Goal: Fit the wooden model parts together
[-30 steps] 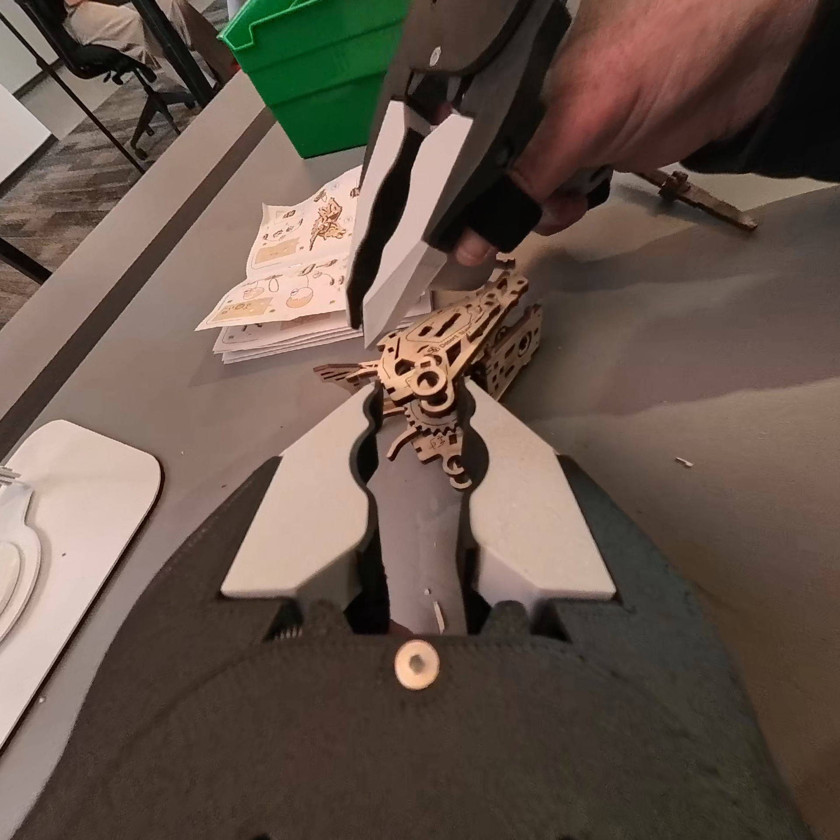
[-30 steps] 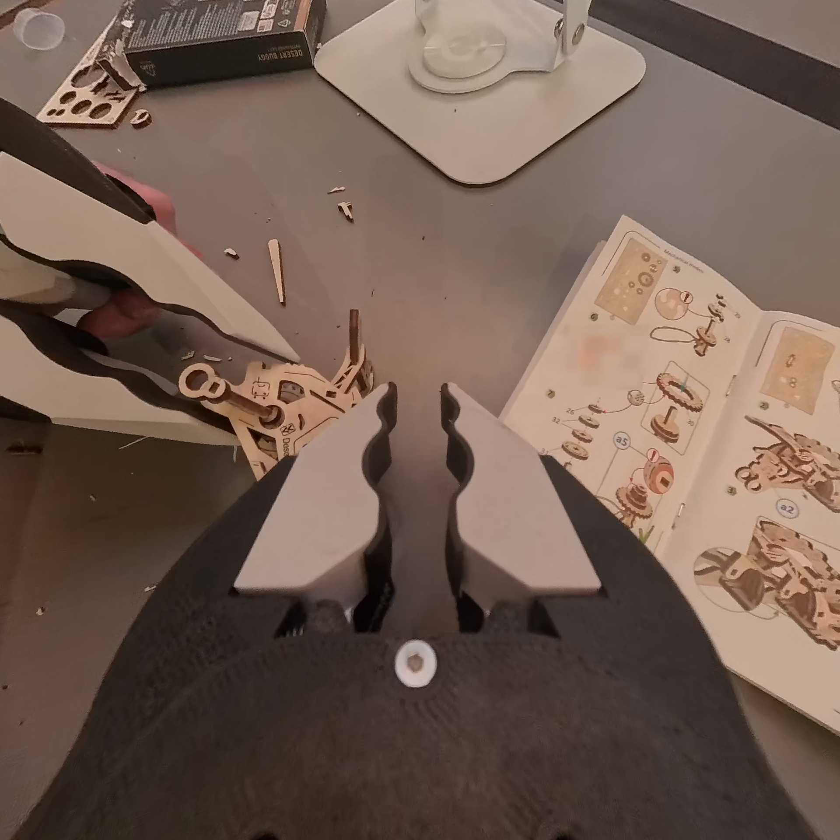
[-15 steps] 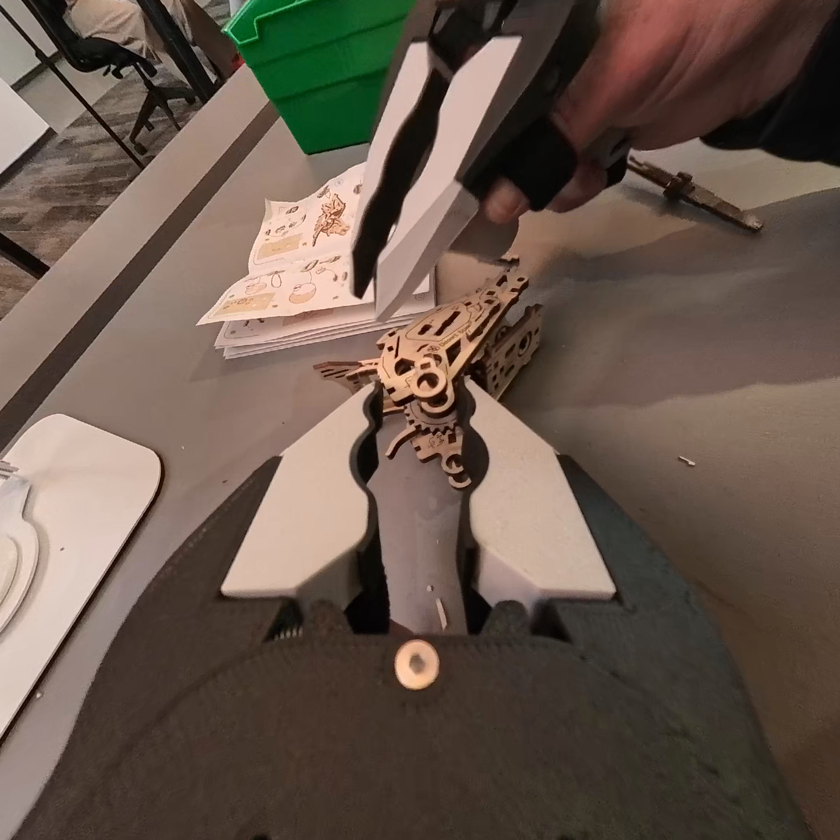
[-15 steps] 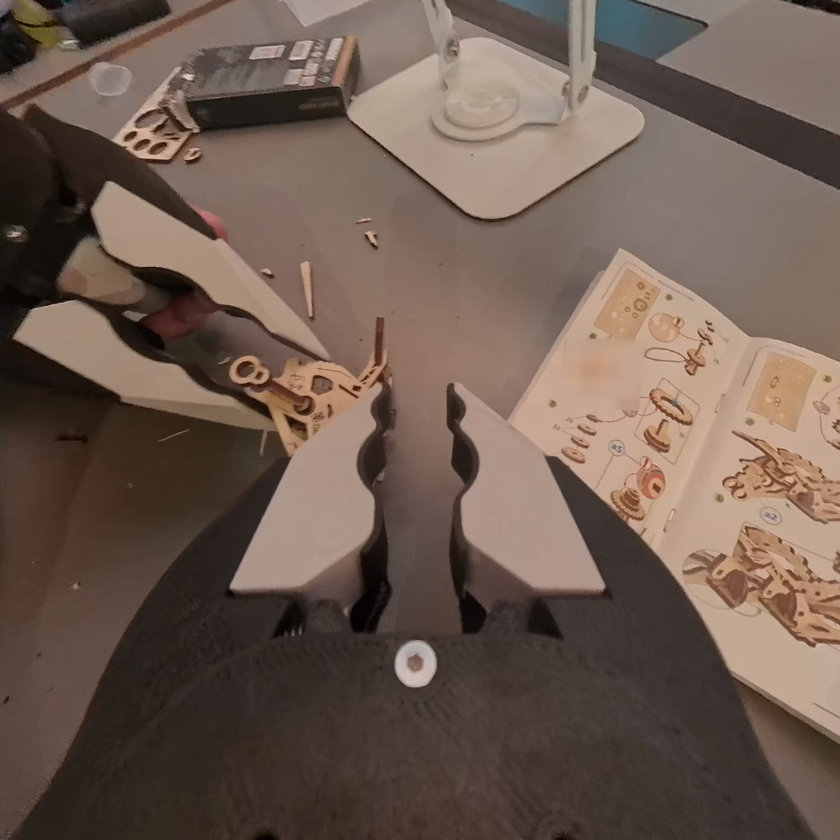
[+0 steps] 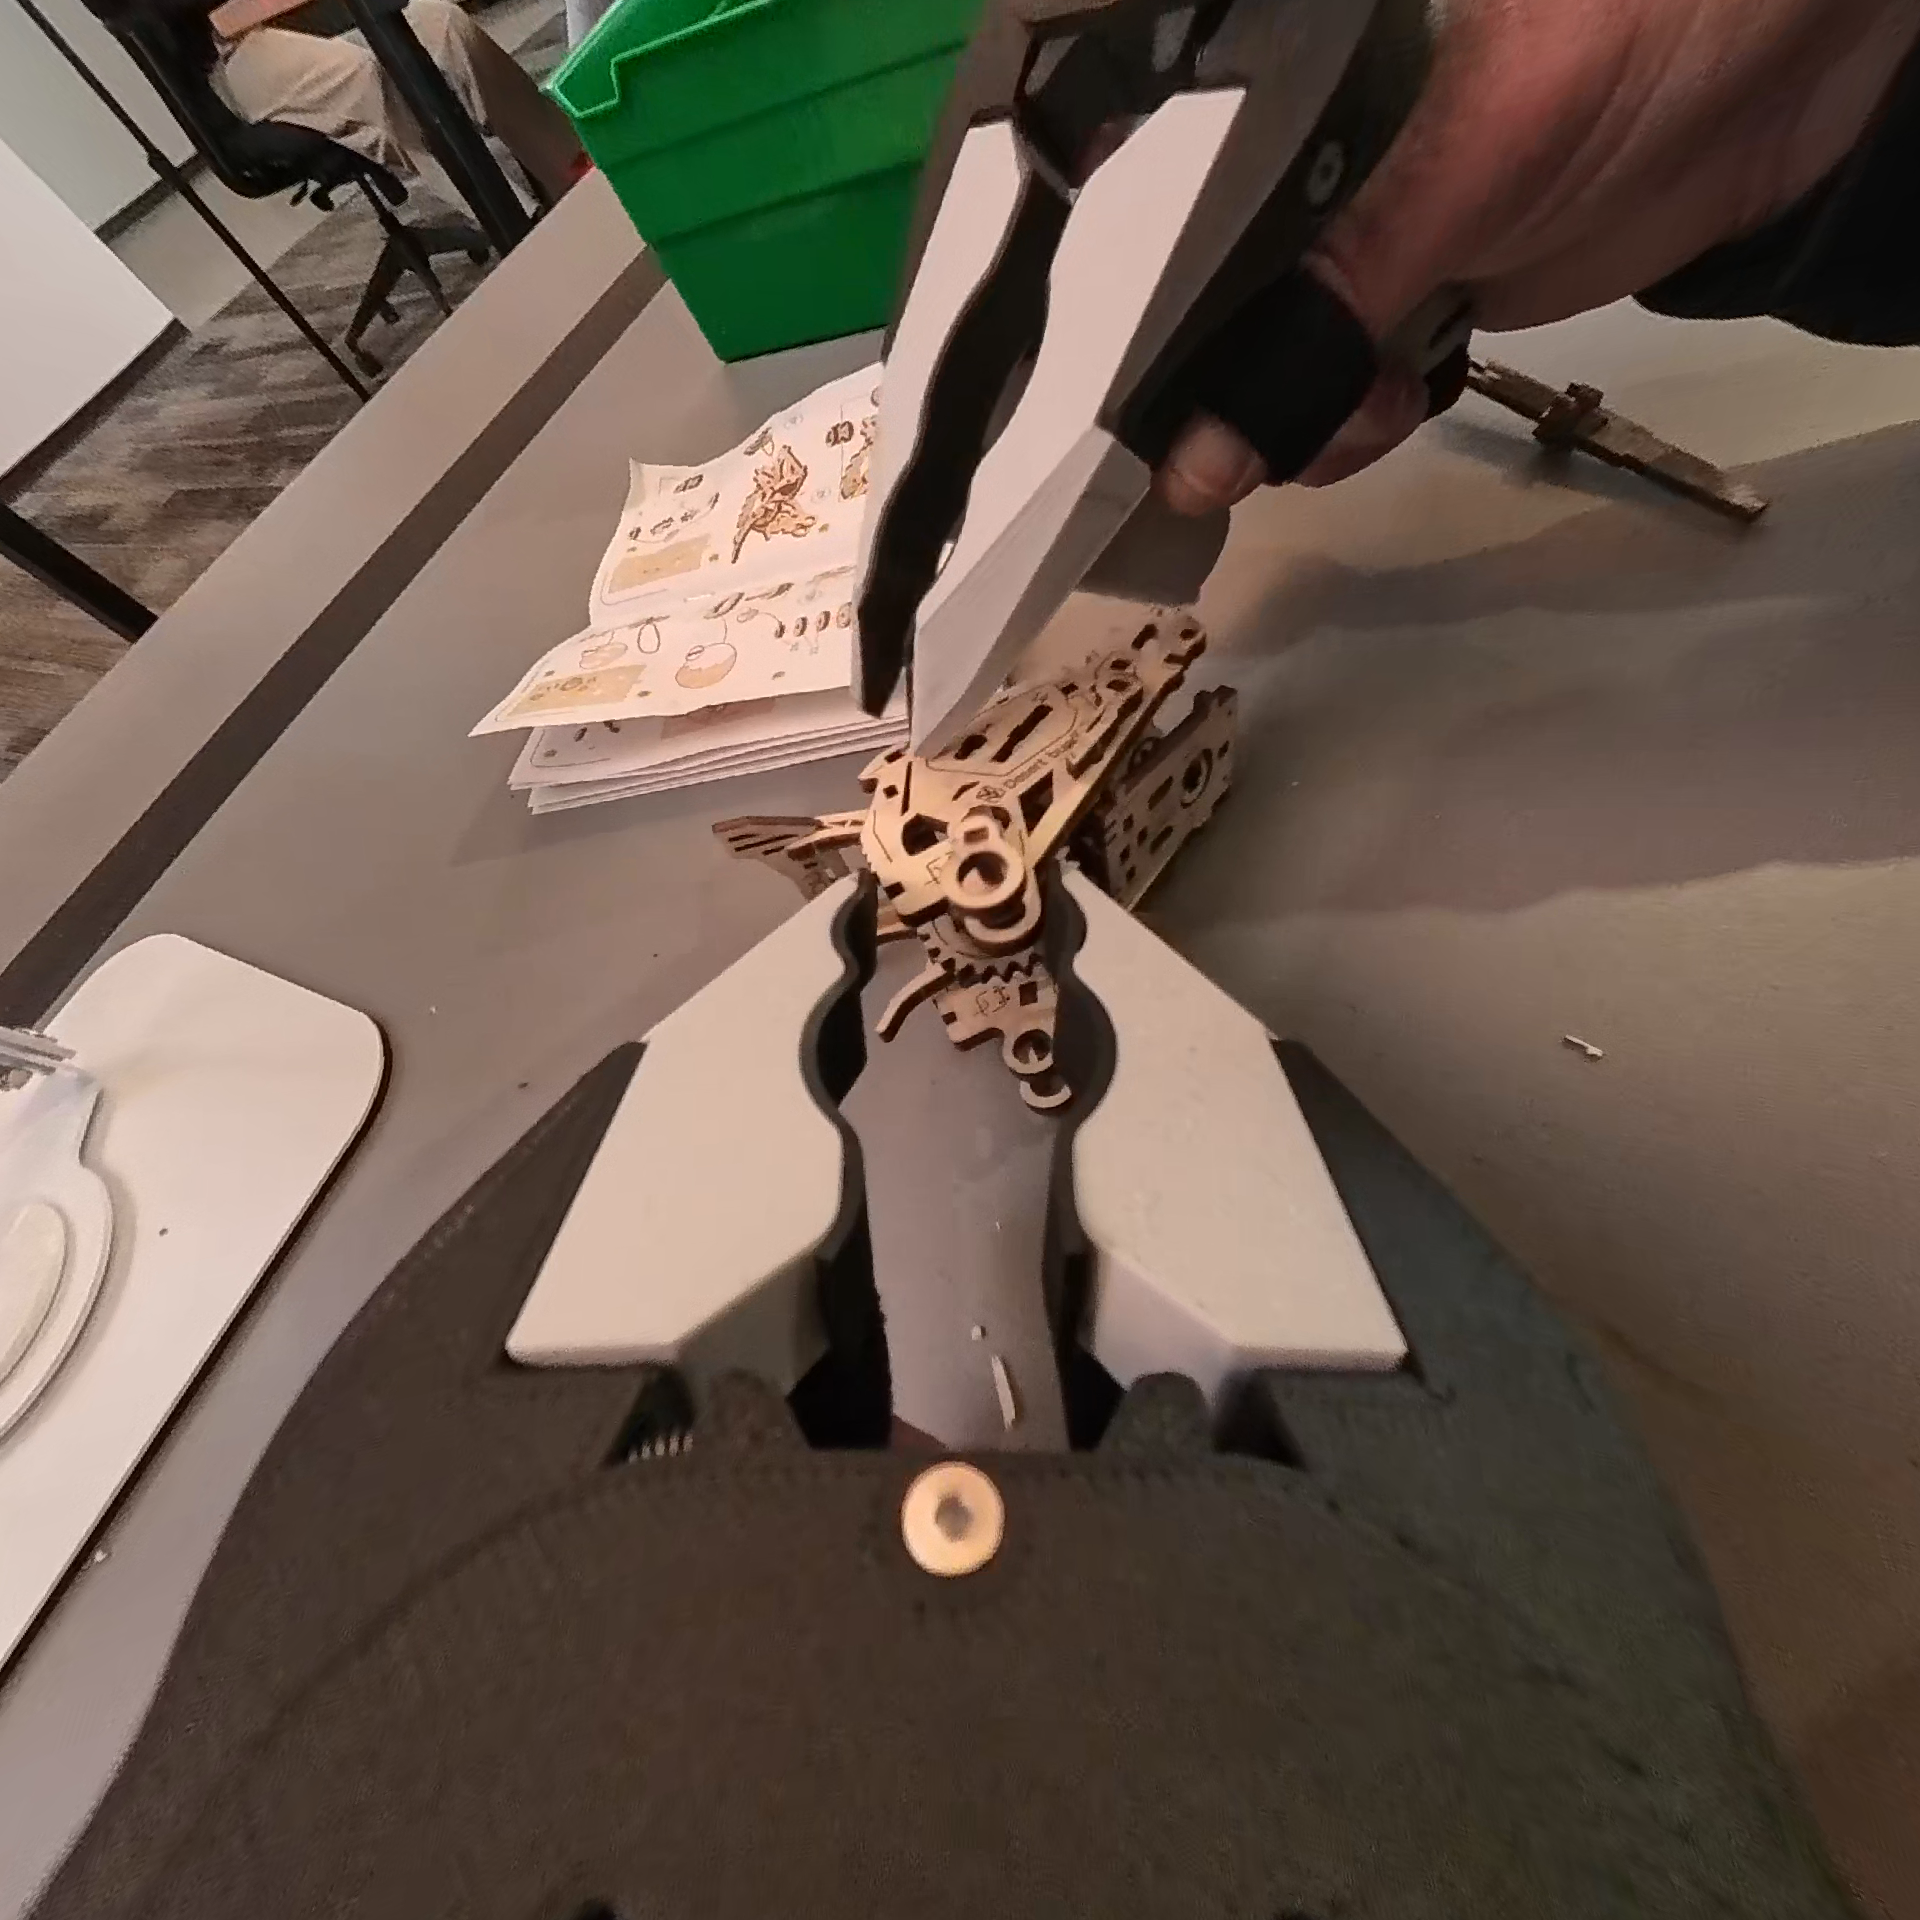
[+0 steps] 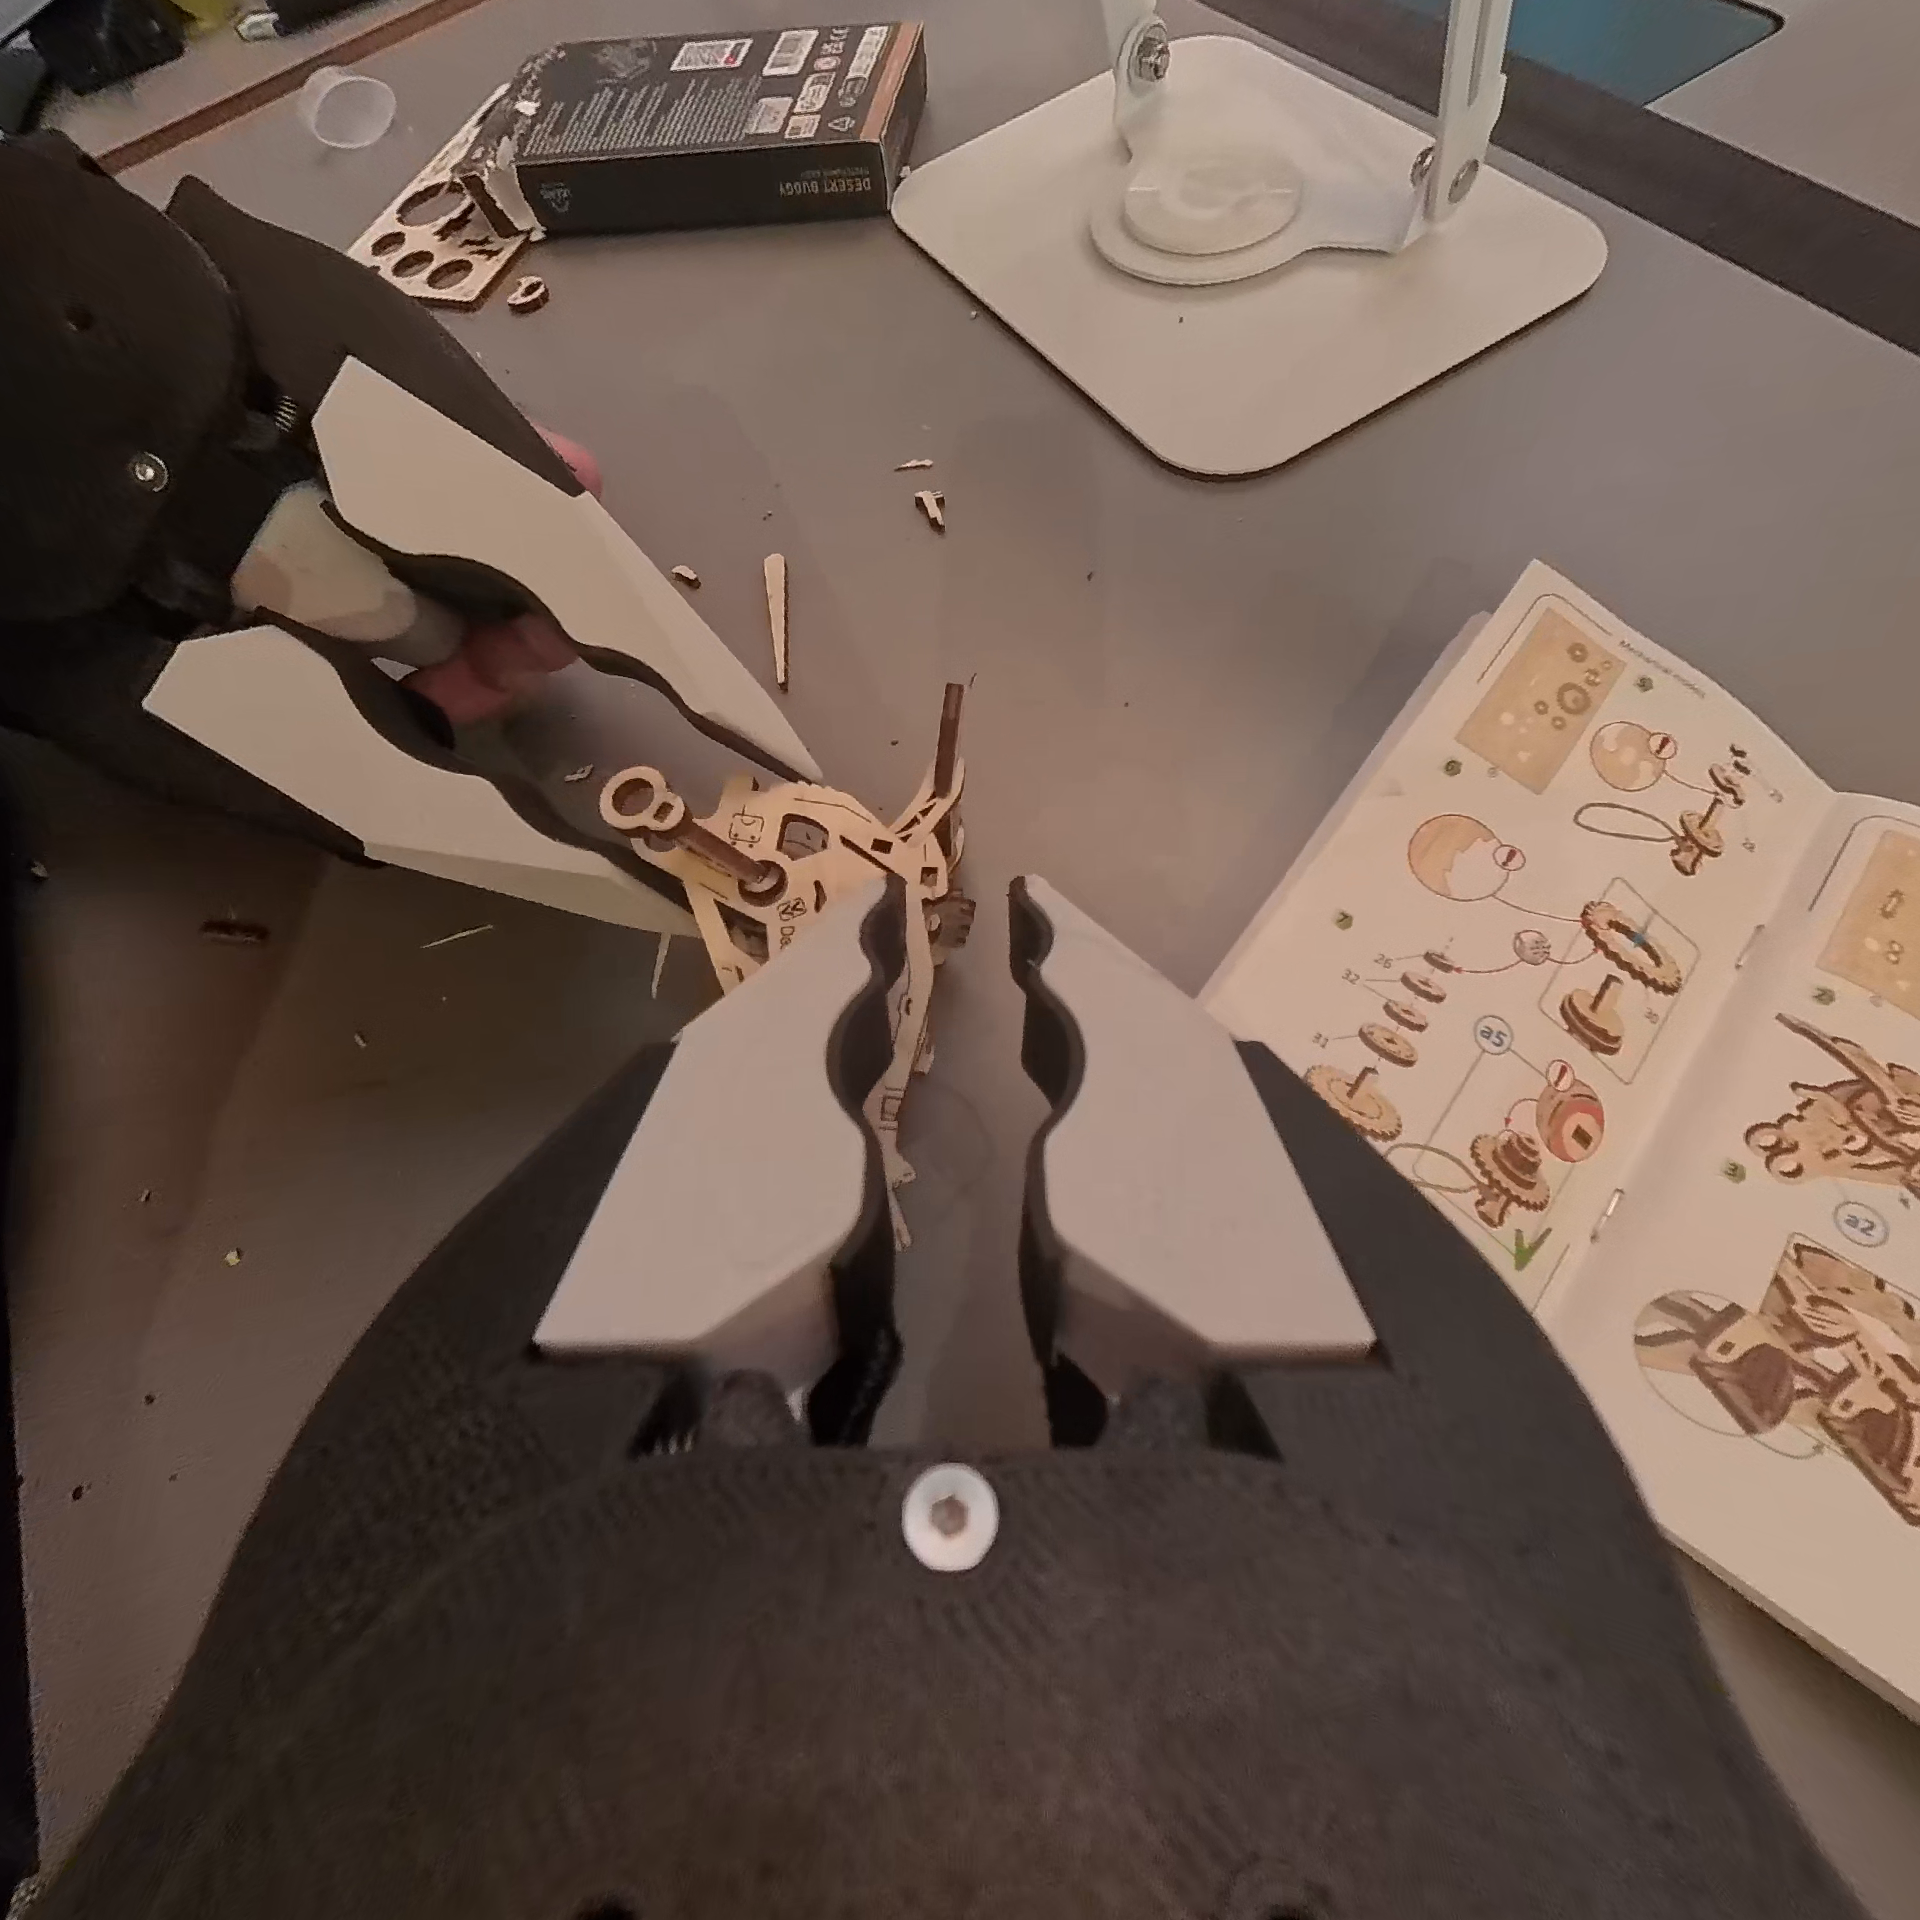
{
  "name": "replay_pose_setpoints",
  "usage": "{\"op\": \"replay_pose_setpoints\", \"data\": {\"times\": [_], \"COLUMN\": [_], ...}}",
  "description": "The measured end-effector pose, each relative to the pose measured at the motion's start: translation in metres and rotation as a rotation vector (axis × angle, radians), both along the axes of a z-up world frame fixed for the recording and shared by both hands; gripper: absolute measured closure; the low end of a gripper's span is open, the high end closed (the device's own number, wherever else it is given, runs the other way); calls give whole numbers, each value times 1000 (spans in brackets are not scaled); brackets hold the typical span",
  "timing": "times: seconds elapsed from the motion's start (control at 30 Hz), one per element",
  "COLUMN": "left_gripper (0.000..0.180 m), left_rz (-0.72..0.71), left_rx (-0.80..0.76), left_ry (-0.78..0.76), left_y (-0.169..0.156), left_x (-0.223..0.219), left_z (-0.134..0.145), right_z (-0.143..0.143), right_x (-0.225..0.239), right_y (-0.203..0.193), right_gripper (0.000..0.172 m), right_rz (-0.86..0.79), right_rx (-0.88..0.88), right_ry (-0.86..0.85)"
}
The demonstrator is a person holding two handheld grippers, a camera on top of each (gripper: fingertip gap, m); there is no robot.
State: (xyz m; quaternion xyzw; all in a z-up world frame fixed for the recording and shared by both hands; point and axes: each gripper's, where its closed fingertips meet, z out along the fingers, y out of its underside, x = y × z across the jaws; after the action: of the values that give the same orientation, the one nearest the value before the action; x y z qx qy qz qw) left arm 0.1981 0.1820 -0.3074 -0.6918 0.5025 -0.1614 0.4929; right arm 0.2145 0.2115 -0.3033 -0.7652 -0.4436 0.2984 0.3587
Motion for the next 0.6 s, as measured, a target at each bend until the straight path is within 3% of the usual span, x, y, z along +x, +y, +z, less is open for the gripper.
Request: {"op": "replay_pose_setpoints", "data": {"times": [0.43,0.6], "left_gripper": [150,139], "left_rz": [12,-53], "left_rx": [8,-48], "left_ry": [-28,-137], "left_y": [-1,-13], "left_x": [-1,-2], "left_z": [0,16], "right_z": [-1,-1], "right_x": [-4,-3], "right_y": [0,1], "right_gripper": [158,158], "right_rz": [20,20], "right_rx": [-21,-18], "right_ry": [-14,-26]}}
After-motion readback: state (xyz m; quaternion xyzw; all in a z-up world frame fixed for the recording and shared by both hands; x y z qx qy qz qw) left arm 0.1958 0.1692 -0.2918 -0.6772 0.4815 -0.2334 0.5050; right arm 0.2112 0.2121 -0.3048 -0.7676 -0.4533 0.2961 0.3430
